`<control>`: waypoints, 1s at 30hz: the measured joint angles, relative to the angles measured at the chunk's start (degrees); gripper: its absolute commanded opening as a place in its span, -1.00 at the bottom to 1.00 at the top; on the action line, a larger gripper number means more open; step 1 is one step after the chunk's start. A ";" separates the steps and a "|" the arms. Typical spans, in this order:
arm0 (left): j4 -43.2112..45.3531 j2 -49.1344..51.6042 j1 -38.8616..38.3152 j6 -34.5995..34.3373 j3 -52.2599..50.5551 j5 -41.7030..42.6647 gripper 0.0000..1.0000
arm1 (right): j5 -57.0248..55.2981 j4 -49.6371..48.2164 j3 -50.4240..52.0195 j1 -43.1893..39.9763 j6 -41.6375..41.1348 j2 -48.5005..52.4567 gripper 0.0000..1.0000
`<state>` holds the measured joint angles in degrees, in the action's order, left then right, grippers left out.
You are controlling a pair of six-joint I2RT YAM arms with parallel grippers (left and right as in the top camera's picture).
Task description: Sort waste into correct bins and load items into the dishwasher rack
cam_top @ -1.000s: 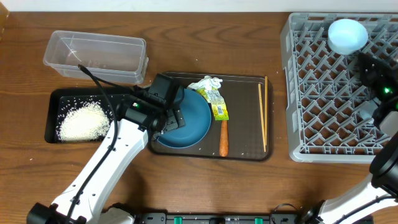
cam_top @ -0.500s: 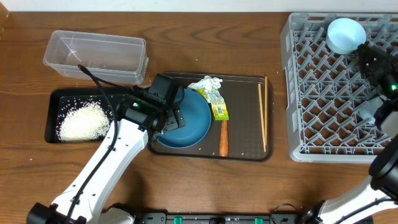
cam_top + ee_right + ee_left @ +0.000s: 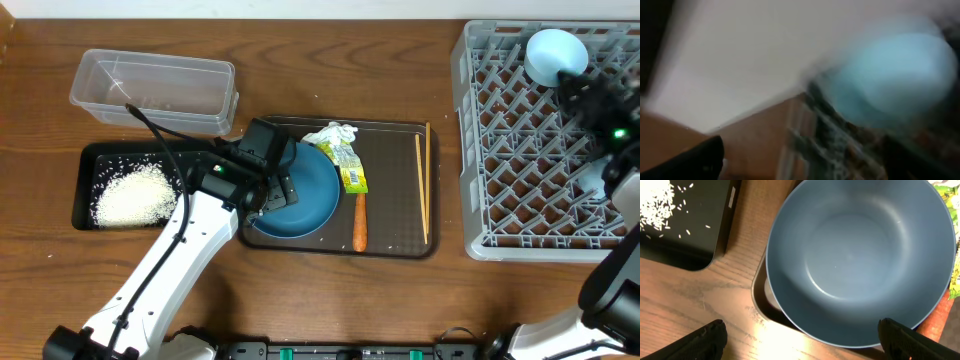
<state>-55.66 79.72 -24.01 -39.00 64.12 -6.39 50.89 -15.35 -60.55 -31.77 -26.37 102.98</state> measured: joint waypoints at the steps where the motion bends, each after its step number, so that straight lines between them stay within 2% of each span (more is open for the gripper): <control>1: -0.02 0.00 0.00 0.00 0.00 -0.02 0.98 | -3.30 4.66 0.33 0.31 2.75 0.07 0.98; 3: 0.00 0.00 0.02 0.00 0.00 0.00 0.98 | -12.44 12.48 0.72 0.90 8.68 0.15 0.99; 5: 0.02 0.00 0.02 0.00 0.00 -0.02 0.98 | -17.20 14.60 0.76 1.33 12.66 -0.07 0.99; 10: 0.00 0.00 0.00 0.00 0.00 0.00 0.98 | -23.06 13.07 0.92 1.29 16.59 -2.32 0.98; 15: -0.02 0.00 0.02 0.00 0.00 0.00 0.98 | -32.11 12.96 0.92 1.49 17.90 -10.21 0.98; 22: -0.02 0.00 0.02 0.00 0.00 0.00 0.98 | -47.10 14.58 0.70 8.74 23.96 -16.61 0.99; 25: 0.00 0.00 0.02 0.00 0.00 0.00 0.98 | -46.97 15.04 0.70 12.24 27.15 -16.48 0.98; 30: 0.00 0.00 0.02 0.00 0.00 0.00 0.98 | -39.32 11.23 0.70 16.46 30.45 -16.46 0.99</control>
<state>-55.66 79.72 -23.99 -39.00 64.12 -6.39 11.57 -4.12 -59.86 -15.31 4.08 86.52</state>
